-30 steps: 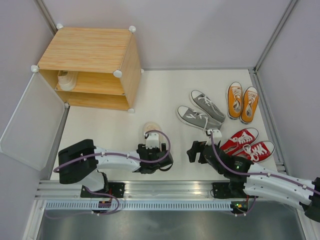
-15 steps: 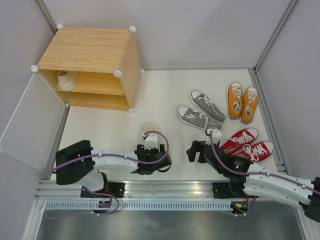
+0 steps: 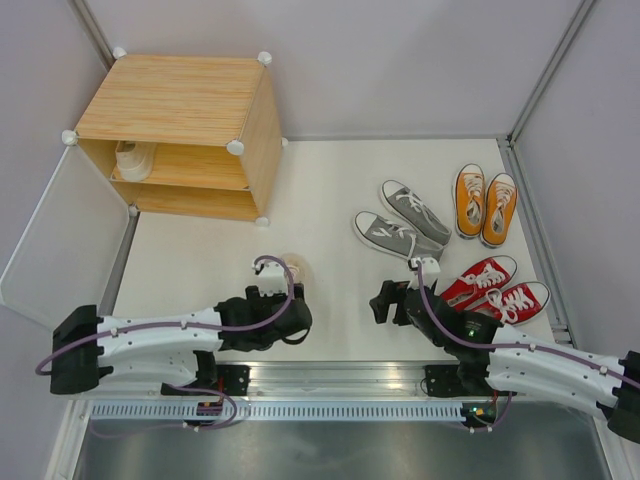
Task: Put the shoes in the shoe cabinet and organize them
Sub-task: Pick up the shoe from the center of the board.
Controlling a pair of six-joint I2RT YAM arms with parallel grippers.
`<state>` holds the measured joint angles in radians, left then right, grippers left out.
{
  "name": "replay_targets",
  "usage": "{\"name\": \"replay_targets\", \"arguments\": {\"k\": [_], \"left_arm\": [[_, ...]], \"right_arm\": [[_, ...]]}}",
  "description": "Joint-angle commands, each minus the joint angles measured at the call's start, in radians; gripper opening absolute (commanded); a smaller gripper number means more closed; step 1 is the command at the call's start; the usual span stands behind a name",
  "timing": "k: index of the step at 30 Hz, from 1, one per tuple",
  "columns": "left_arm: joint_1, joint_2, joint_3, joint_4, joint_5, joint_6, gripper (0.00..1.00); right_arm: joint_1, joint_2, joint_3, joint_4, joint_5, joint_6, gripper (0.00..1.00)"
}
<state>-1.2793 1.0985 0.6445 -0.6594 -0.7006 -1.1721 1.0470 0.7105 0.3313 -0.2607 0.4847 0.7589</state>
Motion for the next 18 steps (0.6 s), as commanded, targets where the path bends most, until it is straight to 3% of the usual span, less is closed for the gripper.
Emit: {"name": "replay_targets", "arguments": {"k": [1, 8, 17, 18], "left_arm": [[0.003, -0.090, 0.004, -0.089, -0.043, 0.000, 0.02], [0.003, -0.198, 0.050, -0.197, -0.071, 0.000, 0.02], [0.003, -0.167, 0.129, -0.275, -0.097, 0.035, 0.02], [0.003, -0.166, 0.121, -0.249, -0.079, 0.057, 0.15]], "right_arm": [[-0.005, 0.006, -0.011, 0.049, -0.011, -0.004, 0.93], [-0.008, 0.014, -0.026, 0.071, -0.020, -0.001, 0.93], [-0.012, 0.014, -0.046, 0.094, -0.028, 0.003, 0.93], [-0.010, 0.012, -0.049, 0.094, -0.028, 0.005, 0.93]]}}
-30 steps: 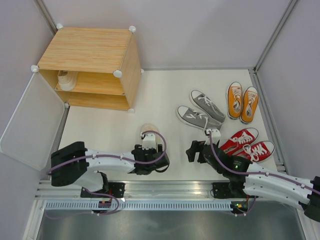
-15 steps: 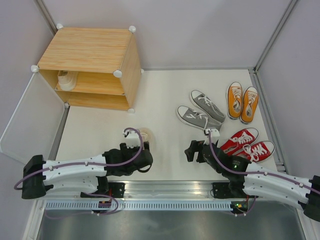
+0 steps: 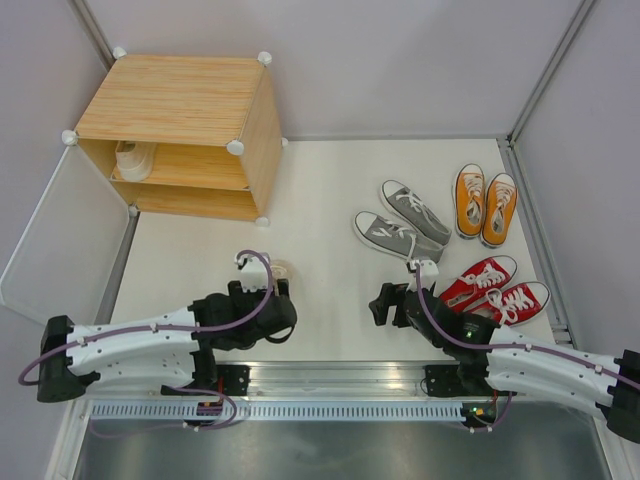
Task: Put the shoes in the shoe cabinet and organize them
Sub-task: Pick up the shoe from the center of the board.
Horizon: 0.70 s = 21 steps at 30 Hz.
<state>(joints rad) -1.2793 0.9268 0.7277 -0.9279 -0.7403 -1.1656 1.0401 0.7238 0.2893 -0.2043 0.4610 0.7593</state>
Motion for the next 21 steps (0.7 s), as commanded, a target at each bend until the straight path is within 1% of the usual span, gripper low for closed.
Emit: {"name": "replay_targets", "arguments": {"k": [1, 3, 4, 5, 7, 8, 10, 13, 14, 16, 17, 20, 21], "left_arm": [[0.003, 0.009, 0.027, 0.070, -0.018, 0.064, 0.25], [0.003, 0.018, -0.020, 0.115, 0.050, 0.069, 0.34], [0.003, 0.020, -0.040, 0.164, 0.089, 0.061, 0.36], [0.003, 0.020, -0.083, 0.190, 0.111, 0.051, 0.41], [0.003, 0.026, -0.128, 0.240, 0.160, 0.037, 0.44], [0.003, 0.029, -0.166, 0.285, 0.174, 0.023, 0.50], [0.003, 0.047, -0.200, 0.328, 0.200, 0.009, 0.55], [0.003, 0.095, -0.205, 0.334, 0.197, 0.004, 0.64], [0.003, 0.105, -0.195, 0.334, 0.194, 0.007, 0.71], [0.005, 0.142, -0.174, 0.322, 0.179, 0.017, 0.79], [0.003, 0.153, -0.165, 0.317, 0.173, 0.021, 0.86], [0.006, 0.187, -0.142, 0.299, 0.153, 0.030, 0.97], [0.006, 0.194, -0.142, 0.302, 0.151, 0.033, 0.99]], "right_arm": [[-0.005, -0.004, -0.009, 0.036, -0.004, 0.005, 0.93], [-0.006, -0.015, -0.016, 0.034, 0.001, 0.005, 0.94], [-0.006, -0.023, -0.019, 0.034, 0.004, 0.005, 0.93], [-0.008, -0.026, -0.022, 0.032, 0.002, 0.006, 0.93], [-0.012, -0.032, -0.027, 0.032, 0.001, 0.005, 0.93], [-0.012, -0.034, -0.029, 0.028, -0.002, 0.005, 0.93], [-0.015, -0.034, -0.027, 0.022, -0.002, -0.002, 0.93], [-0.018, -0.038, -0.025, 0.019, 0.001, -0.006, 0.93], [-0.020, -0.040, -0.026, 0.020, 0.001, -0.008, 0.93], [-0.022, -0.043, -0.027, 0.019, -0.001, -0.008, 0.94], [-0.025, -0.044, -0.027, 0.017, -0.002, -0.009, 0.94], [-0.028, -0.049, -0.029, 0.017, -0.005, -0.009, 0.94], [-0.029, -0.052, -0.027, 0.016, -0.005, -0.009, 0.94]]}}
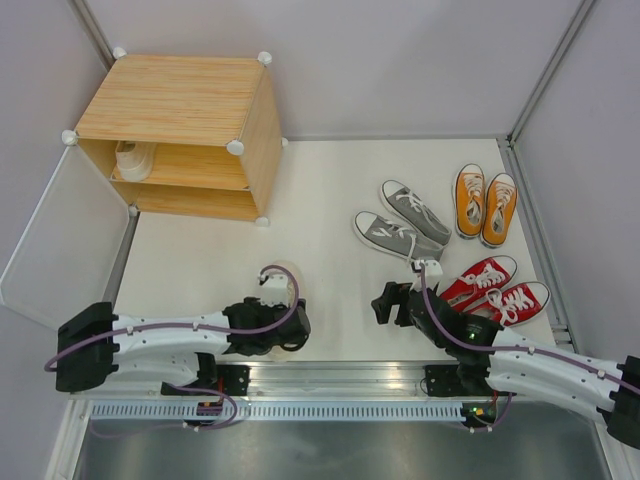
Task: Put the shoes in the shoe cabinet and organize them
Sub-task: Pick up the shoe from the center of the board.
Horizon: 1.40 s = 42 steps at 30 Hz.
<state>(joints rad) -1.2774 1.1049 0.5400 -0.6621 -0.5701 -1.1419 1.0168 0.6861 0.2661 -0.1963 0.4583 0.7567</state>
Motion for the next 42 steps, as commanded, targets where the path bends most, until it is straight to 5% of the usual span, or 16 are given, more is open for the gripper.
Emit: {"name": "replay_targets", "arguments": {"k": [1, 9, 16, 19, 22, 31, 35, 42], "left_arm": [[0.009, 0.021, 0.046, 0.036, -0.025, 0.013, 0.99], [0.069, 0.061, 0.014, 0.137, 0.022, 0.076, 0.98], [0.093, 0.122, 0.011, 0.170, 0.067, 0.100, 0.86], [0.093, 0.141, -0.012, 0.177, 0.082, 0.079, 0.79], [0.092, 0.121, -0.011, 0.150, 0.084, 0.065, 0.51], [0.090, -0.063, 0.159, -0.118, -0.017, 0.106, 0.34], [0.093, -0.132, 0.270, -0.243, -0.097, 0.155, 0.12], [0.223, -0.189, 0.403, -0.283, -0.090, 0.378, 0.11]], "right_arm": [[-0.007, -0.017, -0.005, 0.008, -0.004, -0.008, 0.94], [-0.012, -0.019, -0.007, 0.014, -0.015, -0.014, 0.94], [-0.015, -0.020, -0.007, 0.012, -0.020, -0.014, 0.94], [-0.015, -0.026, -0.010, 0.015, -0.020, -0.014, 0.94], [-0.017, -0.022, -0.011, 0.017, -0.020, -0.017, 0.94], [-0.018, -0.005, -0.011, 0.037, -0.024, -0.020, 0.94], [-0.020, -0.002, -0.013, 0.052, -0.023, -0.026, 0.94], [-0.027, 0.016, -0.008, 0.083, -0.035, -0.037, 0.94]]}}
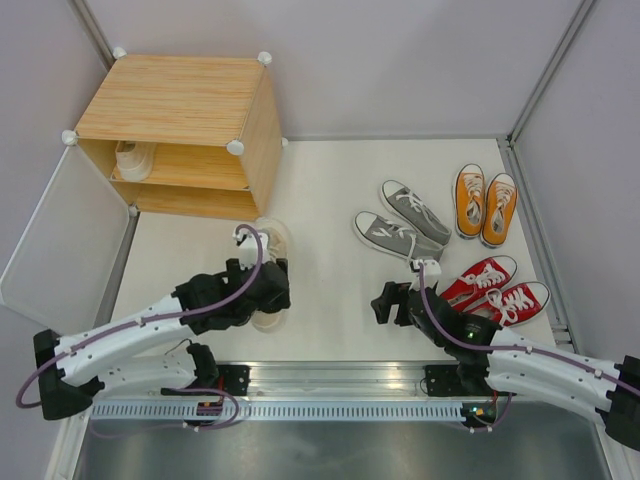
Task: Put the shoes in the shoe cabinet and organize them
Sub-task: Pick up the shoe from the center of the board, then place the shoe in the shoe cabinet.
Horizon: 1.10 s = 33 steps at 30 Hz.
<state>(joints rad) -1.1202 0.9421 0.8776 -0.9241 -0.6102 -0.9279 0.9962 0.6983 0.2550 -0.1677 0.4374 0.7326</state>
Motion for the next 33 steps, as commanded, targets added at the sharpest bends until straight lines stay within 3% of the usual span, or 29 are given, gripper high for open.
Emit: {"name": "replay_targets", "arguments": {"k": [1, 4, 10, 18, 26, 33], "left_arm": [[0.151, -0.031, 0.076, -0.018, -0.004, 0.237, 0.11], [0.313, -0.042, 0.148, -0.016, 0.111, 0.343, 0.12], [0.485, -0.006, 0.309, -0.070, 0.136, 0.486, 0.19], [0.816, 0.015, 0.271, -0.027, 0.329, 0.633, 0.25], [0.993, 0.113, 0.303, 0.074, 0.414, 0.728, 0.28], [1.120, 0.271, 0.472, 0.171, 0.438, 0.866, 0.29]], "right_arm": [[-0.007, 0.006, 0.003, 0.059, -0.022, -0.015, 0.94], [-0.011, 0.007, 0.016, 0.062, -0.023, -0.025, 0.94], [-0.033, 0.004, 0.033, 0.073, -0.043, -0.048, 0.94], [-0.079, -0.046, 0.041, 0.063, -0.091, -0.073, 0.94], [-0.106, -0.028, 0.029, 0.094, -0.121, -0.094, 0.95], [-0.136, 0.069, 0.059, 0.195, -0.166, -0.110, 0.95]]}}
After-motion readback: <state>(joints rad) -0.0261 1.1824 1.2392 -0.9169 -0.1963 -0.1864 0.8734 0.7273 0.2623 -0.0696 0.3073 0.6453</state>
